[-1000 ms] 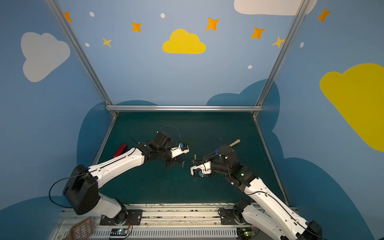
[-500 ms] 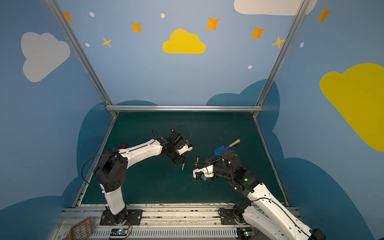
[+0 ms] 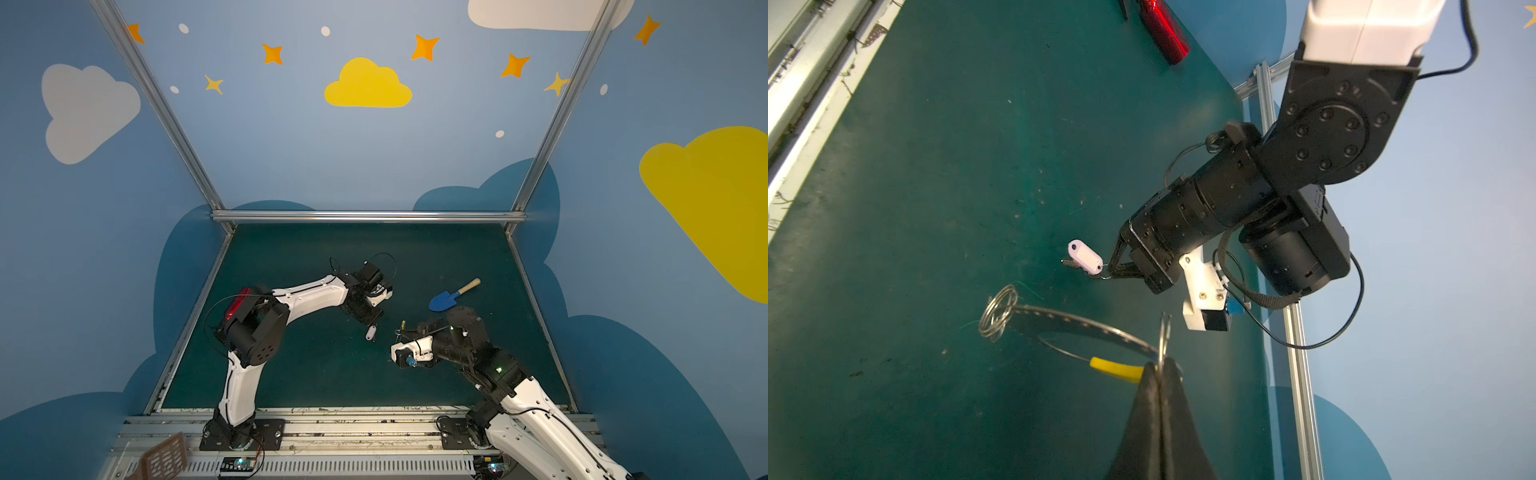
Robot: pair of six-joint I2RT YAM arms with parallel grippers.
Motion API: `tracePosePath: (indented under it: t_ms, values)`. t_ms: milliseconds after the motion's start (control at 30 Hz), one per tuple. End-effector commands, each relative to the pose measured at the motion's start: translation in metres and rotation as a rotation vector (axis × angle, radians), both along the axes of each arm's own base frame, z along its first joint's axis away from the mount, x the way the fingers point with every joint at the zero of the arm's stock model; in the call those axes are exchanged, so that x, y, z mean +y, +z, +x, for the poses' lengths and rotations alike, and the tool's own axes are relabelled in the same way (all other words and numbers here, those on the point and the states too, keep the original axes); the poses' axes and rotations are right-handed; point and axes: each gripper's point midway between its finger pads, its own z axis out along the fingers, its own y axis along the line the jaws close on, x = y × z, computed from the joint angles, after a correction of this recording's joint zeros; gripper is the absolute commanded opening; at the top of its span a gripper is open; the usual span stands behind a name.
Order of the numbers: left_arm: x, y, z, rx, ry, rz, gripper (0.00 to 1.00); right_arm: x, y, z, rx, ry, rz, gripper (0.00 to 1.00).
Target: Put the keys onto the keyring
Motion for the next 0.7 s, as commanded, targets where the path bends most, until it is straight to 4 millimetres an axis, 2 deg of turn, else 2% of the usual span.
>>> tracePosePath:
  t_ms: [0, 367, 667]
  values:
    - [0.012, -0.013, 0.002, -0.002, 0.046, 0.085, 0.04, -0.003, -0.003, 0.001, 0.011, -0.024, 0.001, 0.0]
    - [0.025, -0.026, 0.003, -0.014, 0.064, 0.158, 0.04, -0.003, -0.006, 0.004, 0.014, -0.03, -0.004, 0.0]
    - [0.008, -0.003, 0.0, -0.008, 0.047, 0.045, 0.04, -0.001, -0.006, 0.005, 0.022, -0.031, 0.004, 0.0]
